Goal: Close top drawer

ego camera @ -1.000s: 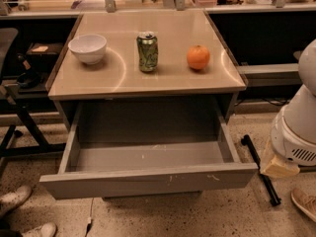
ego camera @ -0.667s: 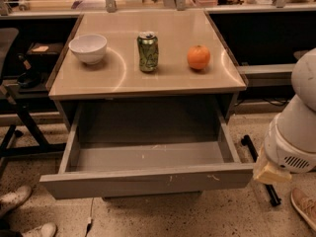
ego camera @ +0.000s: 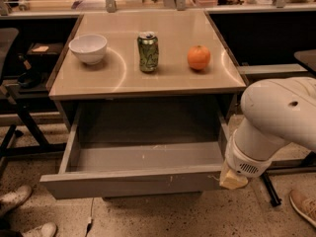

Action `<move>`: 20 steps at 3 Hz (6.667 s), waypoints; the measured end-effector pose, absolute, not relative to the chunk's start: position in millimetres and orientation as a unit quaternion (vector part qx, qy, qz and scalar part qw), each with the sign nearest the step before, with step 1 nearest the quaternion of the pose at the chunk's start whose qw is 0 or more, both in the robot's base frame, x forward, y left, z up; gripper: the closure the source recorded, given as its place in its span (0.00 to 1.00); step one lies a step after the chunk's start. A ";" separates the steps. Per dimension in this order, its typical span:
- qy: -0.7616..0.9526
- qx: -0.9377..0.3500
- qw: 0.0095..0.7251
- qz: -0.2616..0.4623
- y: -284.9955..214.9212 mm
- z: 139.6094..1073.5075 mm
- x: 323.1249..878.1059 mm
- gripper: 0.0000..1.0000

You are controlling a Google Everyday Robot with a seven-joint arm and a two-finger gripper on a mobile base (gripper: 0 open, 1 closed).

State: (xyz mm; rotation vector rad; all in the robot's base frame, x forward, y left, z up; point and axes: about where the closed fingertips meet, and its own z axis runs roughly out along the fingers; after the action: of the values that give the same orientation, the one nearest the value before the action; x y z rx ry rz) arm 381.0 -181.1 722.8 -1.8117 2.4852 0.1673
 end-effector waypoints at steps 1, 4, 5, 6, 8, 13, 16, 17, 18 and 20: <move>0.801 -0.594 0.026 0.070 -161.3 694.6 390.0 1.00; 0.794 -0.603 0.020 0.072 -143.8 673.4 399.0 0.59; 0.794 -0.603 0.020 0.072 -143.8 673.4 399.0 0.36; 0.794 -0.603 0.020 0.072 -143.8 673.4 398.9 0.12; 0.794 -0.603 0.020 0.072 -143.9 673.5 398.9 0.00; 0.803 -0.593 0.018 0.061 -147.1 667.0 432.1 1.00; 0.811 -0.583 0.006 0.042 -157.8 658.9 485.7 1.00; 0.809 -0.587 -0.001 0.030 -158.7 661.9 504.7 1.00; 0.809 -0.588 -0.001 0.029 -158.6 662.5 506.1 0.82; 0.809 -0.588 -0.001 0.029 -158.6 662.5 506.0 0.36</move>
Offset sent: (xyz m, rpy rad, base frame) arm 0.0294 0.0572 -0.0744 0.0131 0.0458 0.0677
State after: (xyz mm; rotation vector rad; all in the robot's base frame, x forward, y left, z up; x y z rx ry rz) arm 506.0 -158.6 662.5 -1.8476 2.5419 0.0908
